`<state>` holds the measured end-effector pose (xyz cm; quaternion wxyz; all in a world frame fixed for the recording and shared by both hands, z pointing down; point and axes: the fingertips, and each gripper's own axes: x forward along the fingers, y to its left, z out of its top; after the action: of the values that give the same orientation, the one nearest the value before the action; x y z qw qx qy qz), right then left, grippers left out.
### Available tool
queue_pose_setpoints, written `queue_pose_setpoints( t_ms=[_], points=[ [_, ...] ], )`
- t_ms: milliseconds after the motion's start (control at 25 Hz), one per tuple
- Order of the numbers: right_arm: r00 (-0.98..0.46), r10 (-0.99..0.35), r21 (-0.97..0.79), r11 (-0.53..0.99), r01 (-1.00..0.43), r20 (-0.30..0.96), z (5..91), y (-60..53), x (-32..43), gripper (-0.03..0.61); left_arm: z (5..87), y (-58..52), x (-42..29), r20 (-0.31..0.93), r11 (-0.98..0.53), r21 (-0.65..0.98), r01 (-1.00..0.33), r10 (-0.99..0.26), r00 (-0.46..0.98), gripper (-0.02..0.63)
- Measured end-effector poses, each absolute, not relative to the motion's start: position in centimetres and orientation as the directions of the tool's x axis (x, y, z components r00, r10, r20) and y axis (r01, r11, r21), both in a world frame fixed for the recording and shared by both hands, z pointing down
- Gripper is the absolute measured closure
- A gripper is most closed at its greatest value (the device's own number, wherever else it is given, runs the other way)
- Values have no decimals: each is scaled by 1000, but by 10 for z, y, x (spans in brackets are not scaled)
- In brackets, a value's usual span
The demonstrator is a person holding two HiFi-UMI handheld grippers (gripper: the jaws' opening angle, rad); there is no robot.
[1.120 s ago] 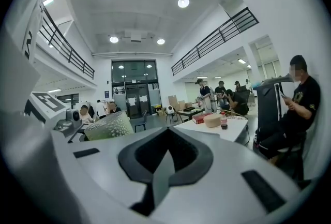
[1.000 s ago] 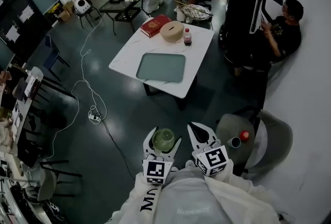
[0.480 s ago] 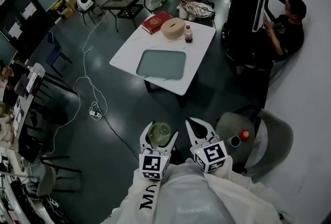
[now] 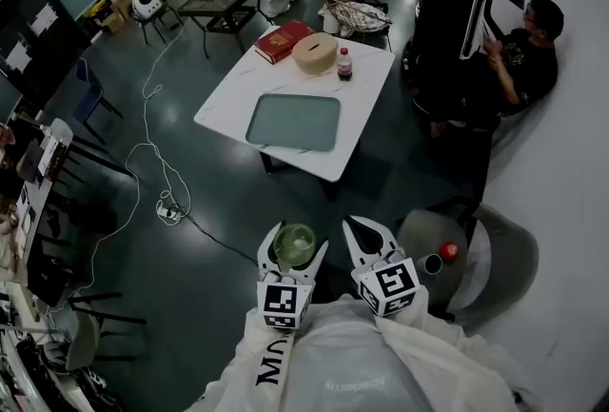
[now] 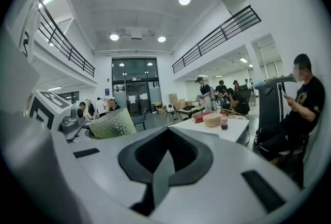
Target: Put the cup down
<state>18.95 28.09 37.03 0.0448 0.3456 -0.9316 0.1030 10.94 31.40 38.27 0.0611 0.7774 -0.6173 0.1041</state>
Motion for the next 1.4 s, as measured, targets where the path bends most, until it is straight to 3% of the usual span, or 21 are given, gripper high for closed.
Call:
queue_pose_setpoints(
  t_ms=[1400],
  points=[
    [-722, -639, -192, 699, -689, 267, 414, 136, 75, 574, 411, 171, -9, 284, -259, -1, -966, -926, 248, 221]
  ],
)
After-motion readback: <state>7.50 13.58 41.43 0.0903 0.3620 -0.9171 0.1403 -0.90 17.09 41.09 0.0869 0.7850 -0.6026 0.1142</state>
